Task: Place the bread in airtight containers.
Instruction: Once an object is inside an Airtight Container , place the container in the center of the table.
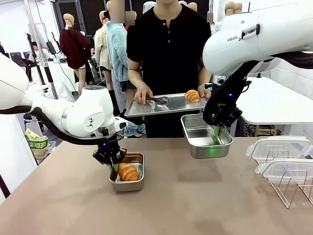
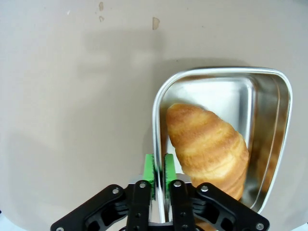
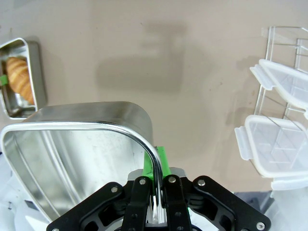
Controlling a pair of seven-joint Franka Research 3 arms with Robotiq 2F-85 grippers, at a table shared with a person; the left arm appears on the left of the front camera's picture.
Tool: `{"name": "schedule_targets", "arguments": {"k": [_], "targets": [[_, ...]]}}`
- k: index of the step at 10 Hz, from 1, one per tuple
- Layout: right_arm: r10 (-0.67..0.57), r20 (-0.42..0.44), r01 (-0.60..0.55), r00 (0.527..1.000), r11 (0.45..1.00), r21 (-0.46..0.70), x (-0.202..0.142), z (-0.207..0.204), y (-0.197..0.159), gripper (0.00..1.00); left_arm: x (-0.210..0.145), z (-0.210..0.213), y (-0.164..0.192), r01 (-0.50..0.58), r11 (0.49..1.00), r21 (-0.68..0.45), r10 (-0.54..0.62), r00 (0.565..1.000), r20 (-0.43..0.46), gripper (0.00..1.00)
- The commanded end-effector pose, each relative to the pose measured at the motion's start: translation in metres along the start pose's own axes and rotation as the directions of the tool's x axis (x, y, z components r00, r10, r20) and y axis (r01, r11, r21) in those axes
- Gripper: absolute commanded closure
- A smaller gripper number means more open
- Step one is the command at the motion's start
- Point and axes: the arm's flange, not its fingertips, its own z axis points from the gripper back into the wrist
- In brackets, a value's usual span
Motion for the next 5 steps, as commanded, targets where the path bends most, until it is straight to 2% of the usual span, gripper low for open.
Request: {"name": "schedule_targets", "arguments": {"k": [1,3,5], "targets": [[-0.001,0.006,0.001,1.0,1.0,-0.009,0.0001,0.0017,-0.0009,1.0,0.0011,-0.0026,0.0031,0.012,1.0,0.013,-0.012,1.0,0.027,0.42],[-0.001,0.006,0.001,1.0,1.0,-0.009,0.0001,0.0017,-0.0009,1.0,0.0029,-0.0038,0.0039,0.011,1.0,0.029,-0.011,1.0,0.025,0.04],[-0.001,0.006,0.001,1.0,1.0,-0.009,0.0001,0.0017,-0.0009,1.0,0.0015,-0.0006,0.0042,0.01,0.999,0.04,-0.011,1.0,0.027,0.0]]}}
